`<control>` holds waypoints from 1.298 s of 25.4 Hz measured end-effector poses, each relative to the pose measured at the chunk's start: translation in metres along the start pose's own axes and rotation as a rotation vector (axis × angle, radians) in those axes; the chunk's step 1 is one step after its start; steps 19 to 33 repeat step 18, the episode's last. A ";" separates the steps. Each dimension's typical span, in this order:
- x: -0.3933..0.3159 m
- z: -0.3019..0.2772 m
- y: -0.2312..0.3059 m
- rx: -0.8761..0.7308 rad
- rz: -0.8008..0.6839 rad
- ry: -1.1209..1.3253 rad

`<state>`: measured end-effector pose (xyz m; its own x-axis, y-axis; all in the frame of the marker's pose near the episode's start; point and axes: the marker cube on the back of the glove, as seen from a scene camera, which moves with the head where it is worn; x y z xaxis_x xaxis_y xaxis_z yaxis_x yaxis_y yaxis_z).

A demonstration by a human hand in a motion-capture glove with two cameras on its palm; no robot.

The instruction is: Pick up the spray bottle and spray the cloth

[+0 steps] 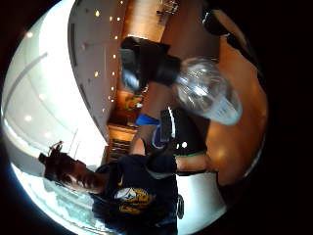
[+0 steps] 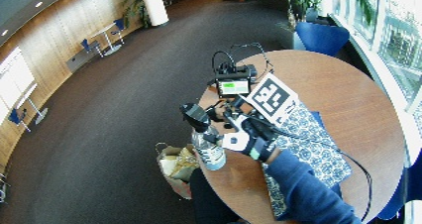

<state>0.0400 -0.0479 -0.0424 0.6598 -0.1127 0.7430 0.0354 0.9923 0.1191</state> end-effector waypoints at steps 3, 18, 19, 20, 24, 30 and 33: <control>0.012 -0.044 0.034 0.015 -0.026 0.232; 0.125 -0.189 0.288 0.733 0.572 0.578; 0.125 -0.189 0.288 0.733 0.572 0.578; 0.125 -0.189 0.288 0.733 0.572 0.578; 0.125 -0.189 0.288 0.733 0.572 0.578; 0.125 -0.189 0.288 0.733 0.572 0.578; 0.125 -0.189 0.288 0.733 0.572 0.578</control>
